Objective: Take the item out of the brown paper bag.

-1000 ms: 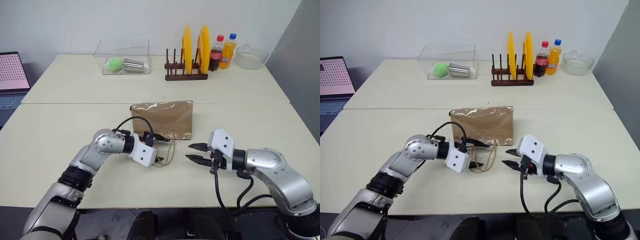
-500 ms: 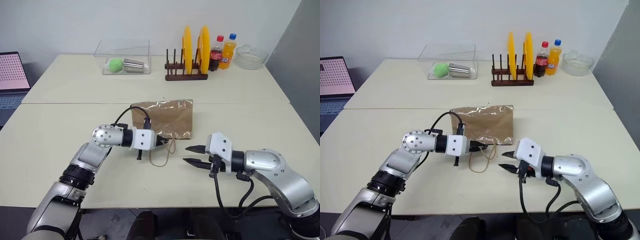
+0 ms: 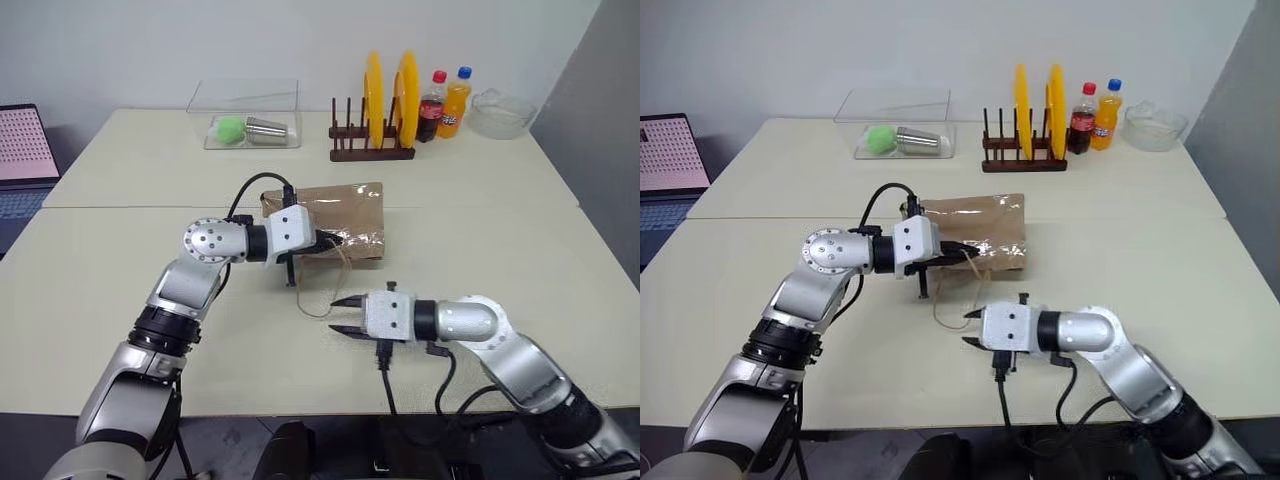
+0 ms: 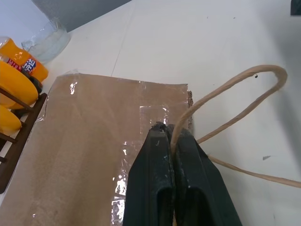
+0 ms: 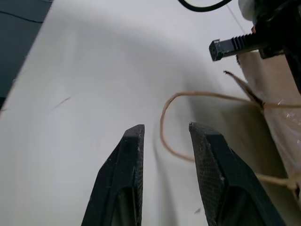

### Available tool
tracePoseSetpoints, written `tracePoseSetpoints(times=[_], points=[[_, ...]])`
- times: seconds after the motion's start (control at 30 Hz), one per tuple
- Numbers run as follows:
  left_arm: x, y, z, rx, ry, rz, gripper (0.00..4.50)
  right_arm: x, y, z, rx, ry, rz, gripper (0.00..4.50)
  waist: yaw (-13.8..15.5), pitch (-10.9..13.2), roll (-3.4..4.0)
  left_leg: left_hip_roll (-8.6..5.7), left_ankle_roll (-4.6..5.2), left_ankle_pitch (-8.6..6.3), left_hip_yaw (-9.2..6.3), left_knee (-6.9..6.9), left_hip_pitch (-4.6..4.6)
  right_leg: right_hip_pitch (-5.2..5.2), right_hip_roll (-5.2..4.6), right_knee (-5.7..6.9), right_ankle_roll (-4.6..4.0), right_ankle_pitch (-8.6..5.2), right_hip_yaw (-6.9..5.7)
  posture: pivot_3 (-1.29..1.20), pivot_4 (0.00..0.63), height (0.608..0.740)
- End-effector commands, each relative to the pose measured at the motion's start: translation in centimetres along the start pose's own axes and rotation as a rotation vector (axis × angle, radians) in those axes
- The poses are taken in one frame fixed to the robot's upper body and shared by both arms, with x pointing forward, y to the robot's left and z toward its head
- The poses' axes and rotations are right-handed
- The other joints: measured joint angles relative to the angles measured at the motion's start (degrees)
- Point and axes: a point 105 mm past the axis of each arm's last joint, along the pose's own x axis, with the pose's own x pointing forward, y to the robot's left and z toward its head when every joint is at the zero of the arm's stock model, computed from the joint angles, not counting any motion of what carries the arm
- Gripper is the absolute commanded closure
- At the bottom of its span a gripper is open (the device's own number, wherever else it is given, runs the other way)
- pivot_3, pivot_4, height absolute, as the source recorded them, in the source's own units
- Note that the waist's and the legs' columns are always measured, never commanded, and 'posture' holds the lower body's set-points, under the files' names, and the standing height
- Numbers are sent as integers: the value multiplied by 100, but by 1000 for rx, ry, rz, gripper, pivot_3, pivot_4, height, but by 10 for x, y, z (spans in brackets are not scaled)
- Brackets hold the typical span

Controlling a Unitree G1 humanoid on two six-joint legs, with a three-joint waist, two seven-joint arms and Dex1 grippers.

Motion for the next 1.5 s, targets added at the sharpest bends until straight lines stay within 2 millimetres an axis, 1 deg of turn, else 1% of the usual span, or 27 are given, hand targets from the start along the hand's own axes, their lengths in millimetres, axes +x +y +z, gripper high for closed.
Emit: tracePoseSetpoints(times=[0.03, 0.1, 0.23, 0.47, 0.57, 0.77, 0.87, 0.9, 1.03, 1.23, 1.5], points=[[-4, 11, 12, 49, -36, 21, 4500, 11, -4, 3, -65, -16, -19, 2582, 3, 0, 0, 0, 0, 0, 1, 2, 0, 0, 0, 1, -1, 0, 0, 0, 150, 740], [-4, 11, 11, 51, -36, 18, 4500, 17, -4, 0, -100, -4, -20, 2033, 5, 0, 0, 0, 0, 0, 0, 2, -1, 0, 0, 1, -1, 1, 0, 0, 150, 740], [-4, 11, 10, 57, -36, 14, 4500, 26, -1, -9, -159, 41, 13, 584, 7, 0, 0, -1, 0, 0, 1, 4, -2, -1, -1, 2, -11, 6, 1, 0, 150, 740], [-5, 13, 11, 64, -36, 22, 4500, 41, -5, -28, -186, 122, 14, 584, -1, 0, 0, -1, 0, 0, 3, 9, -1, -2, 0, 12, -14, 8, 3, 0, 150, 740], [-5, 14, 12, 63, -36, 28, 4500, 44, -5, -33, -178, 137, 12, 1136, -1, 0, 0, -1, 1, 0, 1, 11, -1, -2, 0, 14, -28, 16, 2, 0, 150, 740], [-3, 22, 18, 49, -35, 47, 4500, 47, 3, -40, -143, 159, 36, 3262, -4, 0, 0, -1, 1, 0, 1, 21, -1, -1, 0, 21, -28, 16, 2, 0, 150, 740], [0, 32, 23, 16, -29, 86, 4500, 49, 7, -42, -124, 165, 47, 4342, -5, 0, 0, -1, 1, -1, 0, 32, -3, 0, 0, 26, -27, 16, 1, 0, 150, 740], [1, 37, 24, -1, -24, 104, 4500, 49, 9, -43, -116, 168, 52, 4469, -6, 0, 0, -1, 2, -1, -1, 36, -4, 0, 0, 27, -26, 16, 0, 0, 150, 740], [5, 58, 29, -73, -11, 177, 4500, 50, 17, -49, -110, 189, 89, 4469, -9, 0, 0, -1, 2, -1, -2, 41, -4, 2, 1, 28, -1, 1, 0, 0, 150, 740], [5, 94, 33, -170, 27, 301, 4500, 46, 30, -69, -182, 272, 166, 4469, -12, -1, -1, -4, 2, -1, -3, 43, -4, 3, 0, 30, 0, 1, -1, 0, 150, 740], [-2, 133, 38, -183, 52, 405, 4500, 42, 50, -84, -192, 311, 243, 4469, 7, -4, -6, -6, 1, -1, -6, 44, -5, 4, -1, 29, 1, 1, -3, 0, 150, 740]])
